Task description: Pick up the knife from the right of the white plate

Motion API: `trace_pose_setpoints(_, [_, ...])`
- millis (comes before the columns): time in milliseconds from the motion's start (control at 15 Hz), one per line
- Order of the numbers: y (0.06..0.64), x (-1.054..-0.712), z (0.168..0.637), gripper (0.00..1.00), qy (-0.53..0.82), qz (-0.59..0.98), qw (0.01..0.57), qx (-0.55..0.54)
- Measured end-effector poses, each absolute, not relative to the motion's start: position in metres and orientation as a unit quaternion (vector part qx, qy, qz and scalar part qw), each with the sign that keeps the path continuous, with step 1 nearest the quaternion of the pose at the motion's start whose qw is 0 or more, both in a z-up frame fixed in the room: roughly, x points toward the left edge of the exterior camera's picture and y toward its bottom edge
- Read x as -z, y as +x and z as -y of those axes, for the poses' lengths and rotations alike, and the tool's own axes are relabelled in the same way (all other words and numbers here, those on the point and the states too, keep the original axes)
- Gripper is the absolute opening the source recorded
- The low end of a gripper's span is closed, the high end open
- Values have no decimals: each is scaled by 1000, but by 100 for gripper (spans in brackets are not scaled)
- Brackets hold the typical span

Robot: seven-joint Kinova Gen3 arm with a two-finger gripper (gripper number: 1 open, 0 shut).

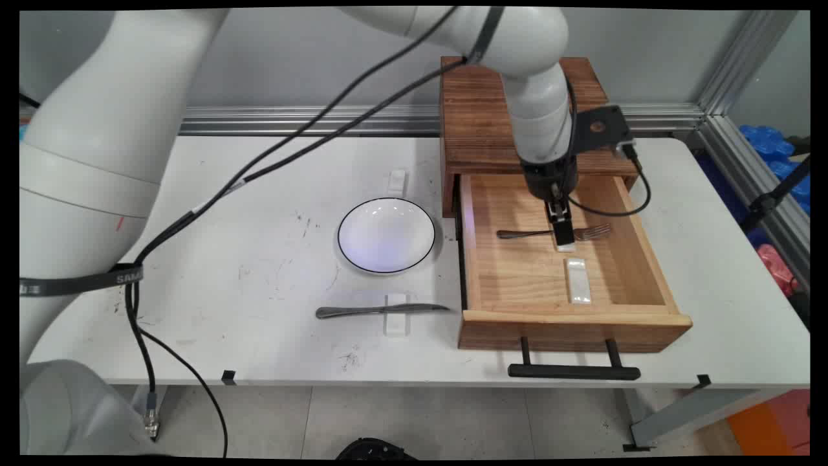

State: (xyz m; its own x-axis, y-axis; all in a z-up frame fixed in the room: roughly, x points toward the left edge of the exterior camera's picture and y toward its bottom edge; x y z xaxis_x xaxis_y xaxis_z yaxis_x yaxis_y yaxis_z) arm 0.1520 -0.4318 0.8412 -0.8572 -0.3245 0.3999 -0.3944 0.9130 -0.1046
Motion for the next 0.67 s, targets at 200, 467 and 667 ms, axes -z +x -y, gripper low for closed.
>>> trace_pose_setpoints(200, [166, -865, 420, 100, 190, 955, 207, -92])
trace_pose_setpoints(467, [196, -892, 397, 100, 193, 952, 221, -89])
trace_pose_setpoints(667, [225, -908, 374, 100, 195, 951, 226, -83])
